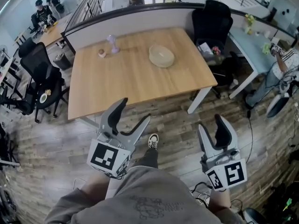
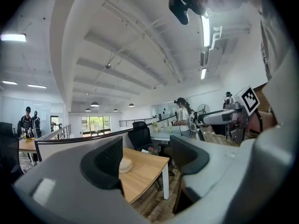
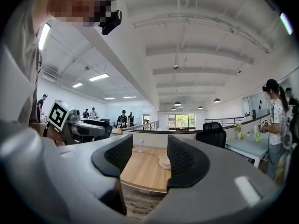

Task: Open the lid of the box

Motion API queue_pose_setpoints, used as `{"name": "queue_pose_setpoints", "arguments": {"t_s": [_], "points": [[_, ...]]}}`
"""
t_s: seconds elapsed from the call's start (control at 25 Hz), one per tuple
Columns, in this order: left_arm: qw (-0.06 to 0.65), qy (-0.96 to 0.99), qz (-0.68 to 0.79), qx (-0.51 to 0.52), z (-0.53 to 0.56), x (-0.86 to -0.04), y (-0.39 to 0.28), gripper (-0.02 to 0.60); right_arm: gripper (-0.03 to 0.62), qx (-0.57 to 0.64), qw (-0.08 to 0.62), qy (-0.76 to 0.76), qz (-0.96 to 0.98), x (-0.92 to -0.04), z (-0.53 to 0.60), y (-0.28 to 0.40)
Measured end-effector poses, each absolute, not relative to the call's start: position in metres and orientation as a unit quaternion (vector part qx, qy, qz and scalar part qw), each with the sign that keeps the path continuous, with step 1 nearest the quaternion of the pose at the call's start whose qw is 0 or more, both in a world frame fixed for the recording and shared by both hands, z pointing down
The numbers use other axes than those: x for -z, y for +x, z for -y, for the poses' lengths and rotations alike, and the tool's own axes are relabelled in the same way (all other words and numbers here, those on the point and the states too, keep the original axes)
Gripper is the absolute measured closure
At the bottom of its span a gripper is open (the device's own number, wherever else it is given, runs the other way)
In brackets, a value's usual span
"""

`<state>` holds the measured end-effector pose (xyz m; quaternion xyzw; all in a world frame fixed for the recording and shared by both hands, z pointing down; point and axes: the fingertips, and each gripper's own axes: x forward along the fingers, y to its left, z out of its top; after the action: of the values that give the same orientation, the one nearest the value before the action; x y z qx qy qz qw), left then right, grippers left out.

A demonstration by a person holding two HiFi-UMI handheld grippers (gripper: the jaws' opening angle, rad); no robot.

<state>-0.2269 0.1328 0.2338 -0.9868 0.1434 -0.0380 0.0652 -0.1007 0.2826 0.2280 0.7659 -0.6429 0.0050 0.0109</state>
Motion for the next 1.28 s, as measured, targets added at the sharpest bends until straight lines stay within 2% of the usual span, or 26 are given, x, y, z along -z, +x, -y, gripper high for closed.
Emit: {"name": "queue_pose_setpoints", "arguments": {"t_s": [0.84, 1.2, 1.28], "points": [[0.027, -0.987, -0.135, 0.083, 0.094, -0.247, -0.096, 0.268, 0.378, -0.033, 0.056, 0.751, 0.657, -0.224, -0.04, 0.023], [0.025, -0.985, -0.147, 0.086, 0.139, -0.256, -0.065, 0.28, 0.378, -0.041, 0.061, 0.74, 0.669, -0.231, 0.008, 0.056], [0.043, -0.984, -0.15, 0.086, 0.146, -0.256, -0.056, 0.284, 0.378, -0.038, 0.061, 0.737, 0.673, -0.232, 0.014, 0.067]]}}
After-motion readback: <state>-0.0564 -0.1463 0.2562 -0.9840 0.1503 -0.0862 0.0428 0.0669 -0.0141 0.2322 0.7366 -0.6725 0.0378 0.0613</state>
